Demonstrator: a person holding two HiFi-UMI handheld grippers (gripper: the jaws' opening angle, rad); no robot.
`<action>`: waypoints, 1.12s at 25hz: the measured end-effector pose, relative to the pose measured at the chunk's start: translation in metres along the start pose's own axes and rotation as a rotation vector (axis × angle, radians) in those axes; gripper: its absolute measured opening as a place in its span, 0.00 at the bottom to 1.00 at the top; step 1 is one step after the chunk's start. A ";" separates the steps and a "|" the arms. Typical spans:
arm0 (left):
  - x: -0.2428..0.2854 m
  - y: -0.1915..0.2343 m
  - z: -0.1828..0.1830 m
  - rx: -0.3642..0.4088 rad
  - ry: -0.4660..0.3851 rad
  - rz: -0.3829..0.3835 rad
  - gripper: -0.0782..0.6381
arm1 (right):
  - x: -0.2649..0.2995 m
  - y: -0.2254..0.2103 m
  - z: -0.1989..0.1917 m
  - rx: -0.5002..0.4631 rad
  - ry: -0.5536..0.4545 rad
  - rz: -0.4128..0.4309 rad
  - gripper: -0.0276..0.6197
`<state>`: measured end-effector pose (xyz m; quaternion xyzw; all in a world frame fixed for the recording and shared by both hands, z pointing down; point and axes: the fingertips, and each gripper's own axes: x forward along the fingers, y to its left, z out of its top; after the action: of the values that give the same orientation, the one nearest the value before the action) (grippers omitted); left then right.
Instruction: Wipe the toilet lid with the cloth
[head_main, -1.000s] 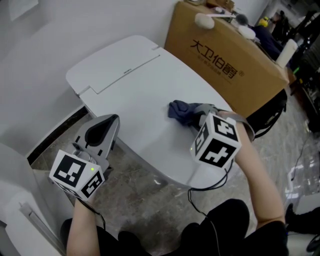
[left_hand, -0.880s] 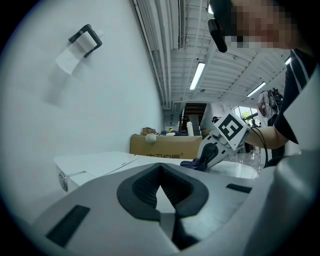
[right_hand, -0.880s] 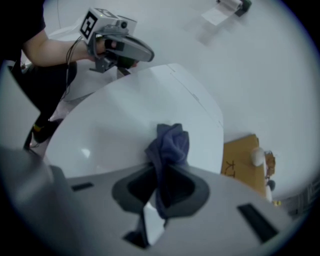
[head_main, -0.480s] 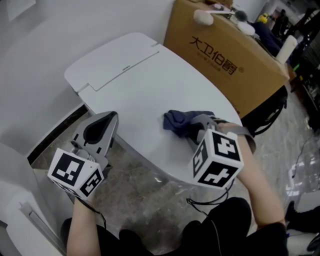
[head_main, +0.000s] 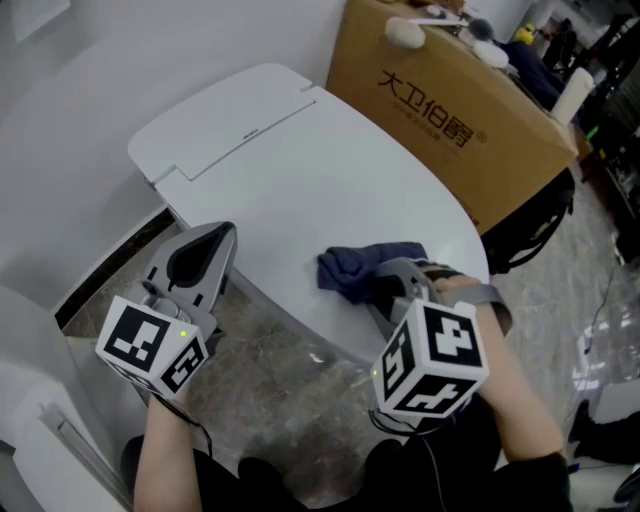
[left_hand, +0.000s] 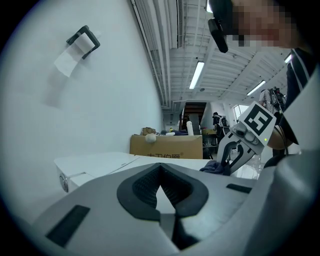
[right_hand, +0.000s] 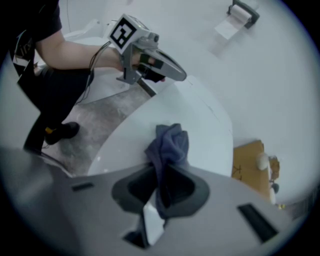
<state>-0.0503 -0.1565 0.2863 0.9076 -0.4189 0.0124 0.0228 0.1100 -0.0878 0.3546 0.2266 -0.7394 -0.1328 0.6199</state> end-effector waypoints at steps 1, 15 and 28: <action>0.000 0.000 0.000 0.001 0.000 0.000 0.13 | -0.002 0.003 0.001 -0.004 0.000 0.005 0.15; 0.001 -0.002 -0.003 0.005 0.007 -0.007 0.13 | -0.018 0.035 0.010 -0.055 -0.002 0.031 0.15; 0.002 -0.009 -0.004 0.022 0.008 -0.021 0.13 | -0.017 -0.102 -0.044 0.110 -0.009 -0.180 0.15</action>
<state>-0.0426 -0.1519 0.2896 0.9121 -0.4093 0.0201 0.0147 0.1730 -0.1636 0.2996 0.3254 -0.7251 -0.1482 0.5886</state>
